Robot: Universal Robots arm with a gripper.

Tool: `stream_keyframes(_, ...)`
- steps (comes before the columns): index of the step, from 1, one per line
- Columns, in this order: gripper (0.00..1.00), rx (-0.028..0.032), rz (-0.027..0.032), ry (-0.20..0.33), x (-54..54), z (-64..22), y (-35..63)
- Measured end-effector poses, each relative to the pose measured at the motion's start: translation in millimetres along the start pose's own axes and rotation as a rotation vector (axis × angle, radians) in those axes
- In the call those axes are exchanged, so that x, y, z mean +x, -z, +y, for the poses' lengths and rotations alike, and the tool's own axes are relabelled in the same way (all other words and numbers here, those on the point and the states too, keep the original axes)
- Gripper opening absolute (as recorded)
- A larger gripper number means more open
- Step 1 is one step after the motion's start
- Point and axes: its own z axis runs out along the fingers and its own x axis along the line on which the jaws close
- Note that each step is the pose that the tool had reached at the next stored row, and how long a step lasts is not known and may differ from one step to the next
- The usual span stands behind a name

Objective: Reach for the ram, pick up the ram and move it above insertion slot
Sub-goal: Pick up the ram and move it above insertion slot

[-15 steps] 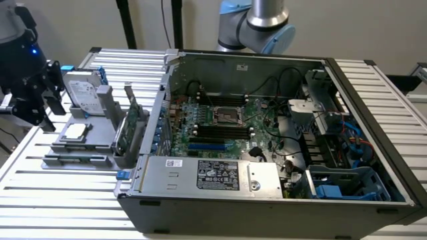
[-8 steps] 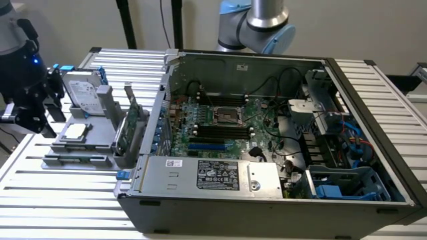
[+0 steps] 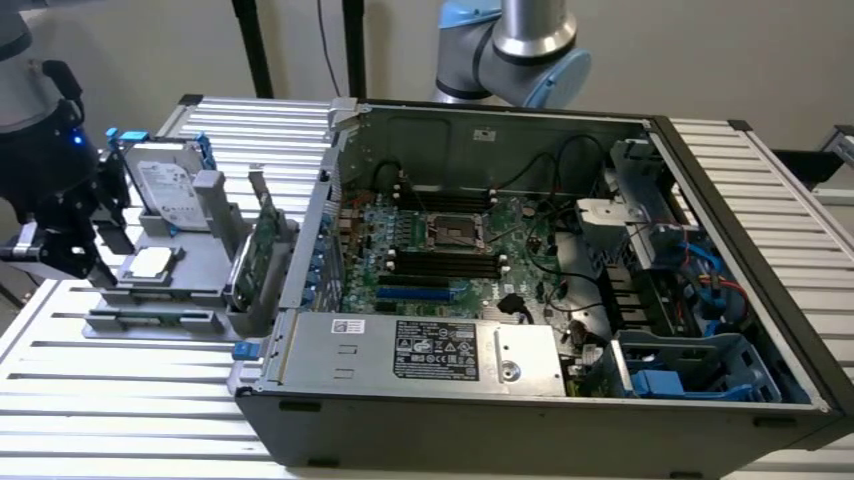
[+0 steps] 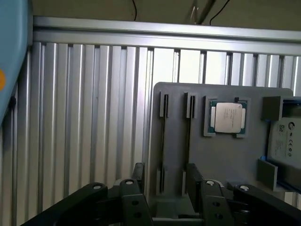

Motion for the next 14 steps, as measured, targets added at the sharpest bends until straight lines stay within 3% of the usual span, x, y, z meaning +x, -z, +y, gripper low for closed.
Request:
stream_keyframes(6,0.48,0.0085,0.0002,0.0,0.0,-0.3,-11.1)
stream_keyframes(14,0.48,0.0138,0.0005,0.001,0.1,-0.8,-25.6)
